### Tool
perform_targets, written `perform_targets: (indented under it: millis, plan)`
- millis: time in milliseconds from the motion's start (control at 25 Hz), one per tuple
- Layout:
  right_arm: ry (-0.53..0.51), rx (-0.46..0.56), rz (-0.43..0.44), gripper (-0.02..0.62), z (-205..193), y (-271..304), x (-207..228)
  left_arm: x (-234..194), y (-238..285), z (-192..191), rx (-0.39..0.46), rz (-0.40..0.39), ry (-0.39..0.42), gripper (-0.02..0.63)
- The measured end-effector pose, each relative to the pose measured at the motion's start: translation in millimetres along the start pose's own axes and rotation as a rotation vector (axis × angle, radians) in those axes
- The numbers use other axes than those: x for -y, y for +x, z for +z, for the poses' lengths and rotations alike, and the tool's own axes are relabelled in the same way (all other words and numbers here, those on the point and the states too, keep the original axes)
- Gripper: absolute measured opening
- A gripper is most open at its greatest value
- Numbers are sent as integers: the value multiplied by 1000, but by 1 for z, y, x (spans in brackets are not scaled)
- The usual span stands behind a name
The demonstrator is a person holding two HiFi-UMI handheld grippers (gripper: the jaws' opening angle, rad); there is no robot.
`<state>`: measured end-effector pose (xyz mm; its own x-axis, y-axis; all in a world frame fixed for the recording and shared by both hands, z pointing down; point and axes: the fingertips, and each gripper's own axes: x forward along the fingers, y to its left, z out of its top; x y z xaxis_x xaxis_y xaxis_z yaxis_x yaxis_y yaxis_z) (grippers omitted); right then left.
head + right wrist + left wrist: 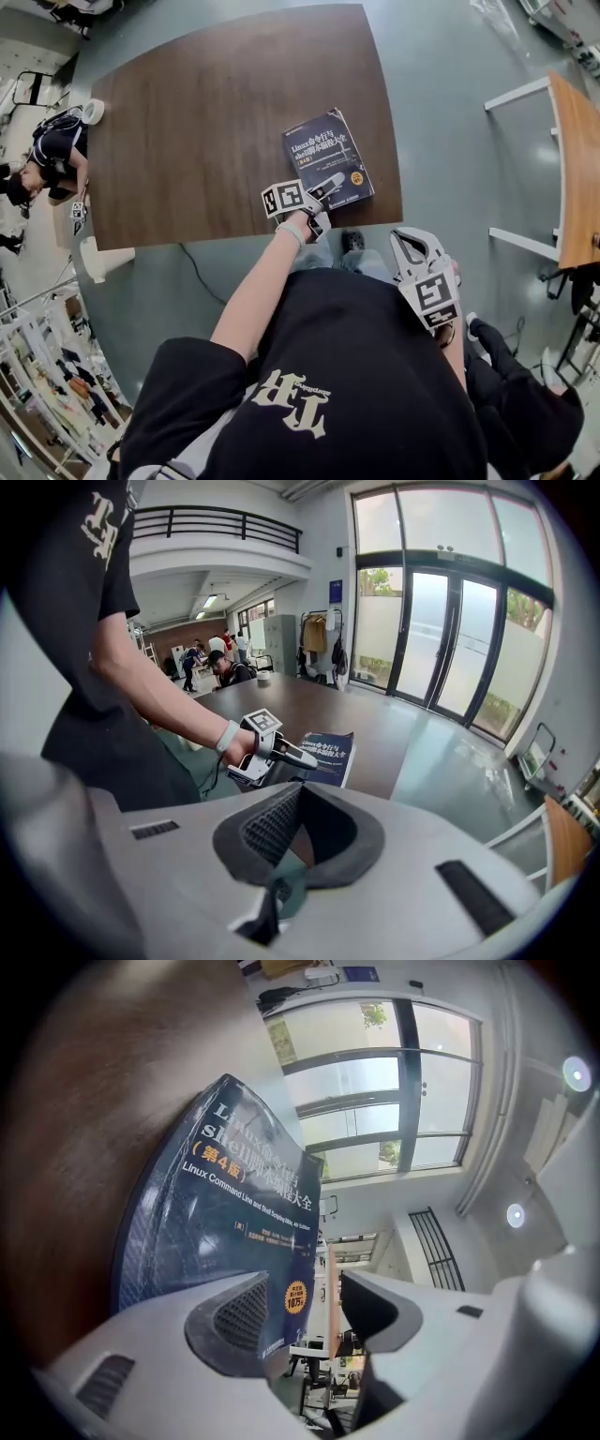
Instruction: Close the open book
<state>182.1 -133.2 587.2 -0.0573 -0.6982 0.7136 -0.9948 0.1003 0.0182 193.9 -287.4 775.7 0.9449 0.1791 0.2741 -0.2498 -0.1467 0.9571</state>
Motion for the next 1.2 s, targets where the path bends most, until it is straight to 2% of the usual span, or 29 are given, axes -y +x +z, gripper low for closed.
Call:
perform_targets:
  millis: [120,360,400,560,720,840,960,1080,1200]
  plan:
    - [-21,-14,14,-12,12,12,-7,-5,-1,3,-34,8,-5,216]
    - [-66,-29,42,-12,29,31,-14,-23,-1,4,-68,71,-68,23]
    - [-73,-31,50,-12,32,35,-15,-25,-1,5,-72,74,-79,8]
    - [-113,-22,69,-14,48,58,-20,-26,-4,5,-80,69,-90,6]
    - [-117,54,56,-14,77,94,-8,-27,0,1,-100,71,-71,6]
    - [-60,95,65,-14,93,131,7,-28,4,-3,-147,79,-51,5]
    - [54,93,96,-14,96,175,23,-30,5,-5,-199,85,-44,5]
    - [152,57,132,-14,93,219,37,-30,7,-4,-233,91,-40,5]
    - [162,-12,145,-13,84,259,48,-27,8,-7,-265,93,-35,3]
